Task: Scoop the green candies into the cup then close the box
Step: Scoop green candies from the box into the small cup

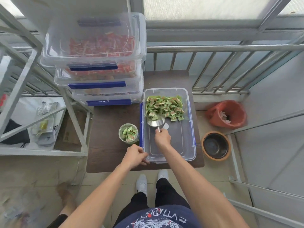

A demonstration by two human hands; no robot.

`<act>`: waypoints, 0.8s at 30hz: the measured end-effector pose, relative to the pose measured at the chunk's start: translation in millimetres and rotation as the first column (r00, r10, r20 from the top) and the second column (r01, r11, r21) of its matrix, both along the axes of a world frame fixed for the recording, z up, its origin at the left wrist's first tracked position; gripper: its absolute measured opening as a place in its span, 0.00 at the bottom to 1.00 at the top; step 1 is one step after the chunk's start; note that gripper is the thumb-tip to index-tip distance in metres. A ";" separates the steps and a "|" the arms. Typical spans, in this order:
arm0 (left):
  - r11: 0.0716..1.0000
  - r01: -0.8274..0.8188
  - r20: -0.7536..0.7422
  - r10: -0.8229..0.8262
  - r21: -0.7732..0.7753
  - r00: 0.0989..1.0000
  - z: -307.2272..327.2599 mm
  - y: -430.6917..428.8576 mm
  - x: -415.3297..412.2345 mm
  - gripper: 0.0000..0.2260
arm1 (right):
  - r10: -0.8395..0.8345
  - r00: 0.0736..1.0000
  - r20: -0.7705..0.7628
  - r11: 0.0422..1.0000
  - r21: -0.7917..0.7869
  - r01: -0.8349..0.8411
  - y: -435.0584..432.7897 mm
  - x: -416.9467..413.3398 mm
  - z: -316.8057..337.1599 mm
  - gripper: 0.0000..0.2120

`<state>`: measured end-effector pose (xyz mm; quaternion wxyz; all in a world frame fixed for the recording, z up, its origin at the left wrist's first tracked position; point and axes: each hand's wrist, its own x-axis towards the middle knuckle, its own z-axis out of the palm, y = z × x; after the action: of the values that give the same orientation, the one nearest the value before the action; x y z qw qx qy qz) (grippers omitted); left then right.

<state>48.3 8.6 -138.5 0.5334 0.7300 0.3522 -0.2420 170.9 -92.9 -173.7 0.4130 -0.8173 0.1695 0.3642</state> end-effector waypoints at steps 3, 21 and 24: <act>0.999 0.043 -0.017 -0.042 0.021 0.999 -3.3 2.5 1.3 0.10 | -0.051 0.999 0.008 0.998 0.046 0.050 13.1 21.7 -0.1 0.18; 0.983 0.177 -0.091 -0.172 0.042 0.981 -4.8 8.1 13.2 0.10 | -0.159 0.985 -0.070 0.929 0.327 0.173 -32.3 2.3 -6.6 0.09; 0.981 0.195 -0.077 -0.194 0.011 0.978 -0.7 7.1 9.1 0.12 | -0.148 0.987 -0.056 0.914 0.373 0.158 -44.1 -2.9 13.2 0.10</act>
<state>57.4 15.7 -139.1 0.4866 0.7562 0.3011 -0.3172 168.0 -136.9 -160.5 0.5868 -0.7024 0.1652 0.3674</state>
